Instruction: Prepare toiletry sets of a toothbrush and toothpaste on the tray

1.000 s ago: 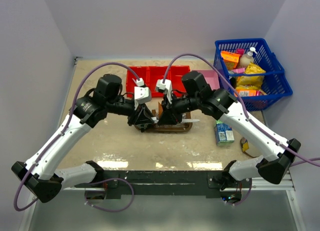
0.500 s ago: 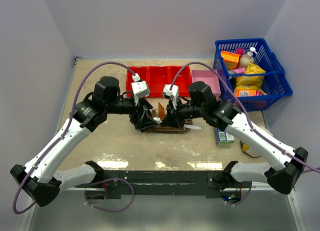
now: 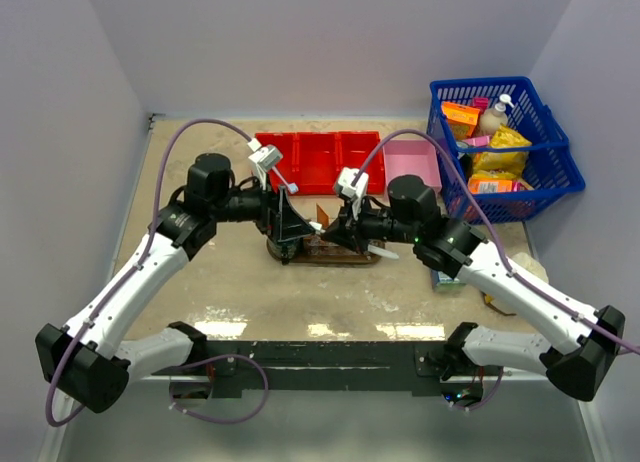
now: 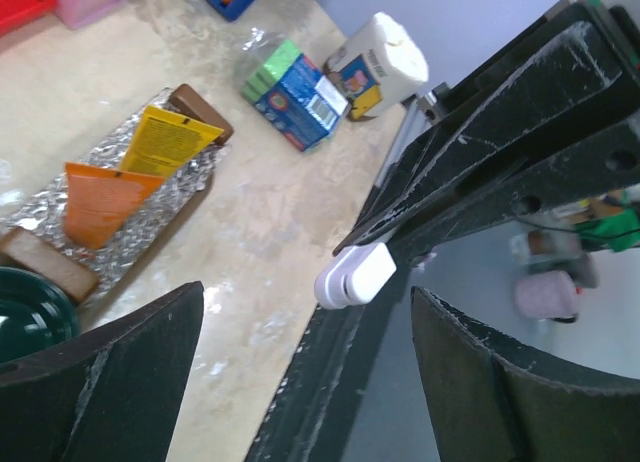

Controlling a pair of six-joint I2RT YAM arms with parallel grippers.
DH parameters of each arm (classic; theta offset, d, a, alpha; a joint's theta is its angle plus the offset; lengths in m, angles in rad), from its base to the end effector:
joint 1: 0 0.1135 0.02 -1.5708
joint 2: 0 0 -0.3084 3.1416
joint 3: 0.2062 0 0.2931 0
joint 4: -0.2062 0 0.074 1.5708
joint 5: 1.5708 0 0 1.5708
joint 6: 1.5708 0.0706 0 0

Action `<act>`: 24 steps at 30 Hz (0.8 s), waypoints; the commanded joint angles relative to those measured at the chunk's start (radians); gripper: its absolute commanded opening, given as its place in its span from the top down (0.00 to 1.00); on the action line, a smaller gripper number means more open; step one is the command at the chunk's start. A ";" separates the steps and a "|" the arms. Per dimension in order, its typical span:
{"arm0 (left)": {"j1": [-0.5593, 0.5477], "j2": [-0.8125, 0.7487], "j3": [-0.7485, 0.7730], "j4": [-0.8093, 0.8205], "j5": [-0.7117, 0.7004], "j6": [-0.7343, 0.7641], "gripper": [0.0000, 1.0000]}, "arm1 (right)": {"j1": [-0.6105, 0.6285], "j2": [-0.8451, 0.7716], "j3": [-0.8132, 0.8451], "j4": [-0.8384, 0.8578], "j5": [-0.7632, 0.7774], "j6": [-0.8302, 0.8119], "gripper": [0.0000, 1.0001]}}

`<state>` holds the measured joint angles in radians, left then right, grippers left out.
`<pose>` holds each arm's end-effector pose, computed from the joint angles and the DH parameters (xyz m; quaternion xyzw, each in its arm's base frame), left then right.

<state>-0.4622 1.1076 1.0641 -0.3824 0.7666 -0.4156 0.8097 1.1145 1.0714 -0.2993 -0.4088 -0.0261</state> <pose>0.2334 -0.1710 0.3853 0.2207 0.7746 -0.4981 0.3212 0.1894 0.2395 0.3913 -0.4317 0.6839 0.3688 0.4582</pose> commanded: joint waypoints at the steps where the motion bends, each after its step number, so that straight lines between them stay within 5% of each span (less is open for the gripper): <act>1: 0.003 0.005 -0.045 0.168 0.111 -0.161 0.12 | 0.011 -0.004 -0.001 0.080 0.024 -0.023 1.00; 10: 0.003 0.014 -0.102 0.281 0.151 -0.267 0.14 | 0.026 0.021 0.009 0.097 0.022 -0.044 1.00; 17: 0.005 -0.003 -0.127 0.339 0.161 -0.313 0.39 | 0.034 0.030 0.013 0.088 0.050 -0.063 1.00; 24: 0.003 -0.011 -0.148 0.366 0.161 -0.359 0.51 | 0.042 0.034 0.013 0.086 0.079 -0.077 1.00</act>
<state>-0.4622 1.1172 0.9329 -0.0715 0.8970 -0.7227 0.8425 1.1526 1.0706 -0.2508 -0.3725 -0.0734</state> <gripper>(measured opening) 0.513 0.074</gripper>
